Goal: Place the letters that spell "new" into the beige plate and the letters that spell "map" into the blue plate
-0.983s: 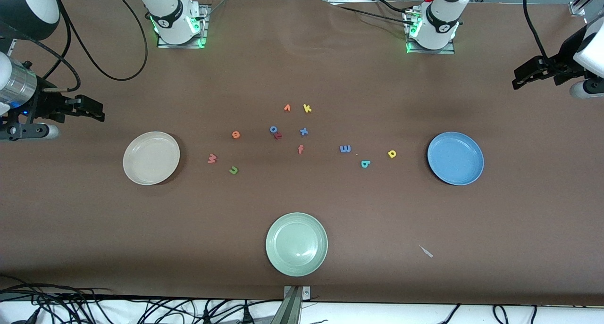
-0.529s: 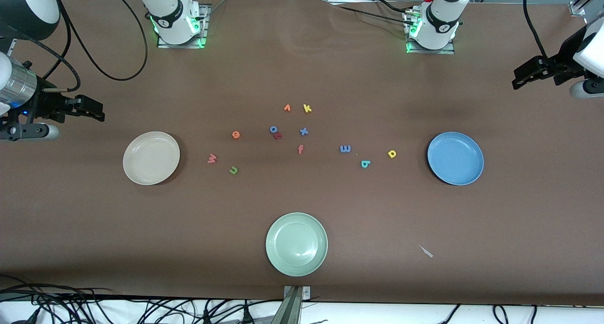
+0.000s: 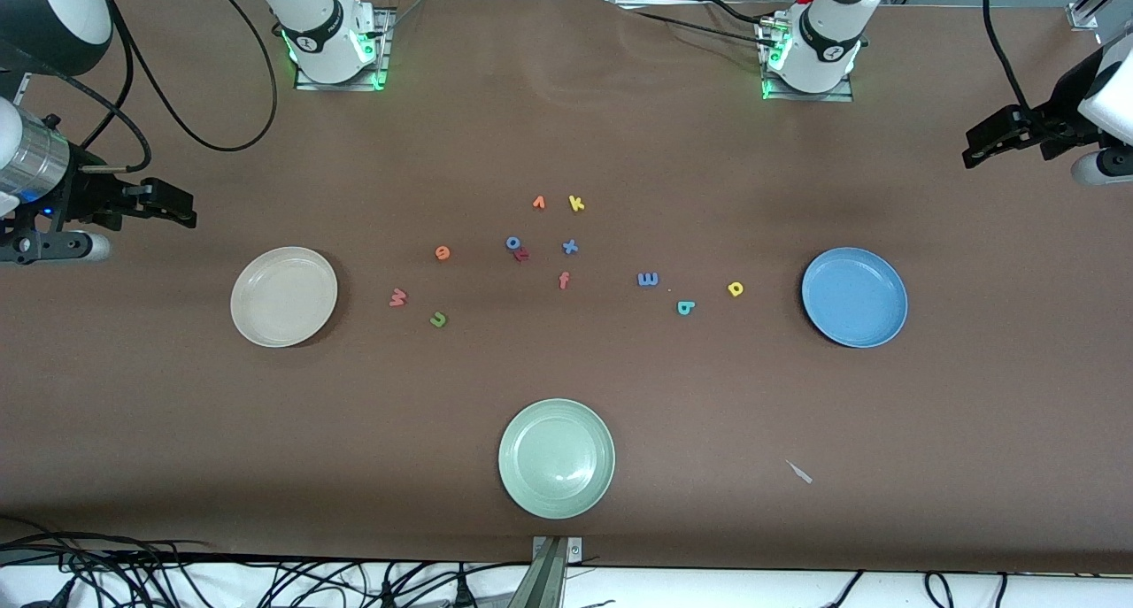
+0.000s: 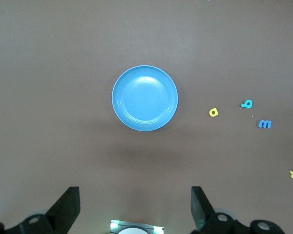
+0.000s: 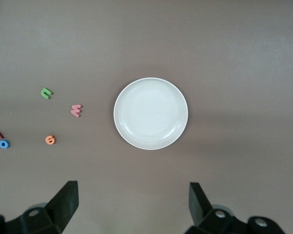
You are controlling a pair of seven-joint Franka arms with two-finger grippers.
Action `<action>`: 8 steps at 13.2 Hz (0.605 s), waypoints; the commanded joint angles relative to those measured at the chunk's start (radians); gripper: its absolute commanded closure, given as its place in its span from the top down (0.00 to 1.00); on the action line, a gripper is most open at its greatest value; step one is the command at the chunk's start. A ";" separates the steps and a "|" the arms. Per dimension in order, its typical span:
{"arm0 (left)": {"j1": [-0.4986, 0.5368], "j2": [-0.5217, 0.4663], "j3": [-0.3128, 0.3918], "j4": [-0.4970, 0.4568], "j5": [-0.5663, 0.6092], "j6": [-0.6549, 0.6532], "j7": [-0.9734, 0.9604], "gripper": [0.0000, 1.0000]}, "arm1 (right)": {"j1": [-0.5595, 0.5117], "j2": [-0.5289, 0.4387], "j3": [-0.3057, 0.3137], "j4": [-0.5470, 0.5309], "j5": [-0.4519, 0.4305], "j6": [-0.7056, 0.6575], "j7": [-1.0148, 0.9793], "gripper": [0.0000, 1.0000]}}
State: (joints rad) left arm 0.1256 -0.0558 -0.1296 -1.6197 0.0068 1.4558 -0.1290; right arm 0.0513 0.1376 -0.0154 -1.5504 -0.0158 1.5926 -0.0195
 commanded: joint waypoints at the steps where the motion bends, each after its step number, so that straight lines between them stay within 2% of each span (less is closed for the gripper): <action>1: 0.003 0.007 -0.001 0.023 -0.024 -0.015 0.000 1.00 | -0.007 0.008 0.002 0.020 0.017 -0.016 -0.003 1.00; 8: -0.006 0.004 -0.004 0.023 -0.024 -0.022 -0.003 1.00 | -0.007 0.010 0.002 0.020 0.017 -0.016 -0.003 1.00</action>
State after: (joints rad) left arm 0.1239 -0.0558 -0.1309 -1.6197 0.0068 1.4547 -0.1290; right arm 0.0513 0.1381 -0.0154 -1.5504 -0.0154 1.5921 -0.0195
